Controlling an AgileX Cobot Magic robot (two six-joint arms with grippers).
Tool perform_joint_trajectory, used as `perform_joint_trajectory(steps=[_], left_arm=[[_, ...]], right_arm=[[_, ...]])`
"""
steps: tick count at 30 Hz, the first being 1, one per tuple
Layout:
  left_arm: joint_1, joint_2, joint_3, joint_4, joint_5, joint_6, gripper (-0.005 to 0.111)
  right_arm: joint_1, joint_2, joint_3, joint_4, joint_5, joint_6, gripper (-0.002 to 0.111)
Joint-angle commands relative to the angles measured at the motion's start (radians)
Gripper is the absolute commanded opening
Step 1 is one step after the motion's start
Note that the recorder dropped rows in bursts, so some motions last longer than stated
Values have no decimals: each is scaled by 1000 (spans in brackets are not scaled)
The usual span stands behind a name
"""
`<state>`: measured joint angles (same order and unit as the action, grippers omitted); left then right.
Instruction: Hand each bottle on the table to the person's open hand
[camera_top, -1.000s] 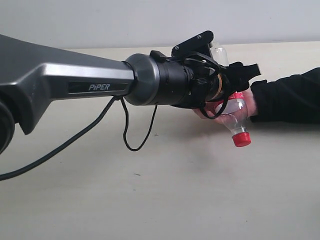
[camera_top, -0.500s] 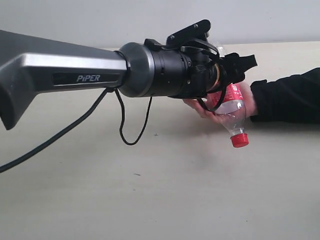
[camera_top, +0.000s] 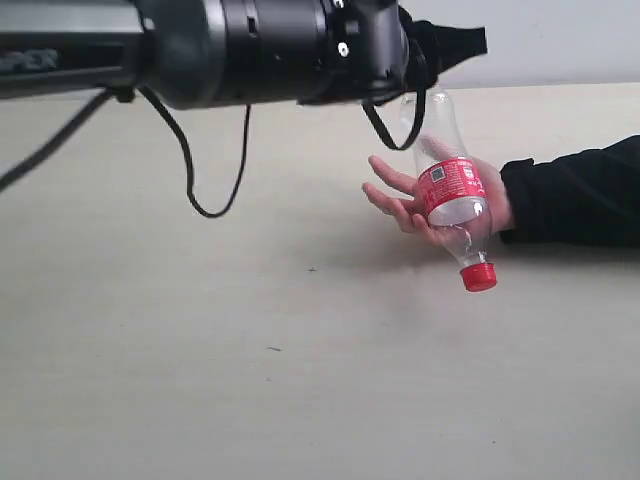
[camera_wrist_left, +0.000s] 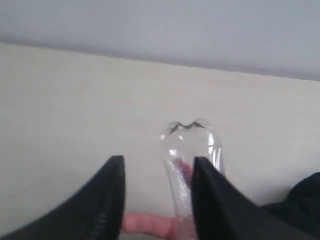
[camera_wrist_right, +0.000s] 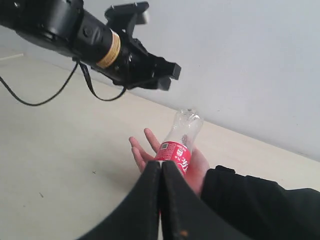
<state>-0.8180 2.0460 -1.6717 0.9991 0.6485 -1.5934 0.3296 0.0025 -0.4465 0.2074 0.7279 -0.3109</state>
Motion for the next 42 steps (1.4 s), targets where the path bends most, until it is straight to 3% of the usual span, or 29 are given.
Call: perform_joint_trajectory(steps=[1, 3, 5, 9, 16, 19, 24, 36, 38, 42], left_arm=[[5, -147, -6, -122, 251, 203, 1], [5, -231, 27, -136, 310, 431, 0], [-18, -337, 117, -142, 276, 492, 0], [-116, -593, 467, 100, 47, 292, 0], [-140, -871, 753, 257, -380, 252, 0], [-140, -973, 801, 243, -457, 252, 0], [-140, -1081, 845, 243, -465, 252, 0], [-140, -1126, 845, 252, -465, 263, 0], [-140, -1132, 845, 184, -465, 201, 0], [-106, -1178, 945, -127, -391, 203, 0]], right_arm=[[-4, -3, 5, 2, -7, 1, 0], [-4, -3, 5, 2, -7, 1, 0], [-4, -3, 5, 2, -7, 1, 0], [-4, -3, 5, 2, -7, 1, 0], [-4, -3, 5, 2, -7, 1, 0], [-4, -3, 5, 2, -7, 1, 0], [-4, -3, 5, 2, -7, 1, 0], [-4, -3, 5, 2, -7, 1, 0], [-4, -3, 5, 2, -7, 1, 0], [-4, -3, 5, 2, -7, 1, 0]])
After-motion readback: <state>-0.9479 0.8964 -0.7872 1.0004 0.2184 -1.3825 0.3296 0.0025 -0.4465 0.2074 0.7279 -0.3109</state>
